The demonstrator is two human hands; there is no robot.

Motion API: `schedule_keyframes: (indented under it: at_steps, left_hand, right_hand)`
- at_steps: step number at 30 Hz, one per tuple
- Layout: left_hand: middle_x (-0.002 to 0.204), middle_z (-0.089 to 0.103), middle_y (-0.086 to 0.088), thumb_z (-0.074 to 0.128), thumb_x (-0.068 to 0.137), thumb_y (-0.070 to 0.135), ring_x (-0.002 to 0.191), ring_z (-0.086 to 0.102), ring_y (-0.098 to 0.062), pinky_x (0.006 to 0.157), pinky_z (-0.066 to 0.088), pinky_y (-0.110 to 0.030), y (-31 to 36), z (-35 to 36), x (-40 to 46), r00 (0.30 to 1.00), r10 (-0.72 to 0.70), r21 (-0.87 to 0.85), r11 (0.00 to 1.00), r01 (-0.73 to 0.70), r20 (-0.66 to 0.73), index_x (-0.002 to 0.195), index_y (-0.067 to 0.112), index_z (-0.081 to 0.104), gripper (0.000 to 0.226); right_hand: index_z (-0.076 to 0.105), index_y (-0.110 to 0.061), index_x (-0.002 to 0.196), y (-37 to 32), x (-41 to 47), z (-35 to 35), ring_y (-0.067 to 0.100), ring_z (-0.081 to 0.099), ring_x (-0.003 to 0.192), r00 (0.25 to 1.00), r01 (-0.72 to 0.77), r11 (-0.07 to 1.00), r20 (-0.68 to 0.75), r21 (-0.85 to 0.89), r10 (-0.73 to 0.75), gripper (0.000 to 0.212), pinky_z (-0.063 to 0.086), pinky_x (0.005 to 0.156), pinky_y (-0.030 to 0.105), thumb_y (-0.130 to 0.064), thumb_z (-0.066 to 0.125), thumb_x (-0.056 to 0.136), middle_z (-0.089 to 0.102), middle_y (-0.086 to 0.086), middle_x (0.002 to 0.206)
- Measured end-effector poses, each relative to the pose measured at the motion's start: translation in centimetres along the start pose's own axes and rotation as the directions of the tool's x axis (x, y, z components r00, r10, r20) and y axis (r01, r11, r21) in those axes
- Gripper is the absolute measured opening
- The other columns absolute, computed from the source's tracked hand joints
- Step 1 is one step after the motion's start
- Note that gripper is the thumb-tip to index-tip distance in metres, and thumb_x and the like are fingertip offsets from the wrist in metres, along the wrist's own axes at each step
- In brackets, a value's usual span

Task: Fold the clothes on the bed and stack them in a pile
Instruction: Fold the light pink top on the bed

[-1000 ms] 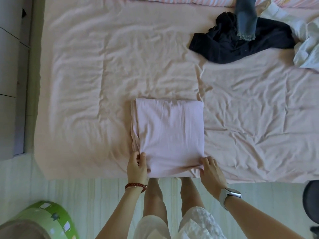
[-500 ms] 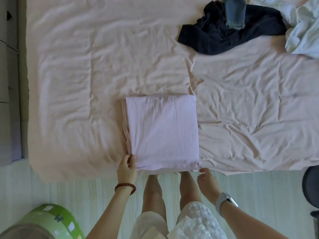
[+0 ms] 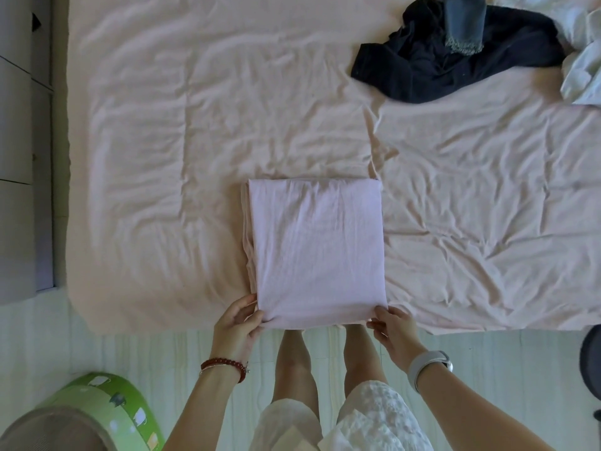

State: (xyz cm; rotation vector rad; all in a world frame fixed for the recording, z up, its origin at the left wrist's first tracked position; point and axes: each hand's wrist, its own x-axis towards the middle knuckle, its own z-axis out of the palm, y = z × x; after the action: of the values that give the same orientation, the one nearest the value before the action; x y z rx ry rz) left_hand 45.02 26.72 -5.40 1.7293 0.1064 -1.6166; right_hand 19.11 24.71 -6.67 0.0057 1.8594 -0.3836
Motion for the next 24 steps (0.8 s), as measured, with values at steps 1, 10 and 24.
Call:
schedule_keyframes:
  at_steps: [1, 10, 24]
  left_hand:
    - [0.092, 0.072, -0.006, 0.049, 0.085, -0.016, 0.086, 0.07, -0.015, 0.067, 0.056, -0.022, 0.0, -0.1, -0.1, 1.0, -0.023, -0.087, 0.996, 0.024, 0.015, 0.101, 0.009, 0.064, 0.033]
    - [0.095, 0.057, -0.014, 0.039, 0.089, -0.015, 0.066, 0.067, -0.017, 0.075, 0.055, -0.037, -2.0, -3.0, 0.0, 0.911, -0.341, -0.396, 0.888, 0.232, -0.233, 0.103, 0.008, 0.053, 0.029]
    - [0.065, 0.061, -0.003, 0.052, 0.092, 0.012, 0.051, 0.059, -0.012, 0.057, 0.049, -0.028, -1.5, -0.6, 0.0, 0.966, 0.248, 0.7, 0.676, -0.229, 0.077, 0.09, 0.011, 0.053, 0.003]
  right_hand:
    - [0.057, -0.002, 0.09, 0.4, -0.1, -0.3, 0.022, 0.057, 0.069, 1.0, -0.023, 0.999, 0.002, 0.034, 0.023, 0.013, 0.044, 0.059, 0.026, -0.007, 0.046, 0.095, 0.058, 0.012, 0.078]
    - [0.048, -0.002, 0.126, 0.4, 0.8, -0.5, 0.028, 0.052, 0.093, 0.955, 0.093, 0.871, -0.203, -0.482, -0.215, 0.041, 0.038, 0.077, 0.031, 0.0, 0.04, 0.087, 0.056, 0.017, 0.113]
    - [0.037, -0.018, 0.14, -3.4, -1.6, 4.6, 0.027, 0.029, 0.132, 0.719, 0.497, 0.234, 0.246, -0.836, -0.65, 0.054, 0.03, 0.105, 0.041, -0.006, 0.043, 0.088, 0.03, 0.004, 0.146]
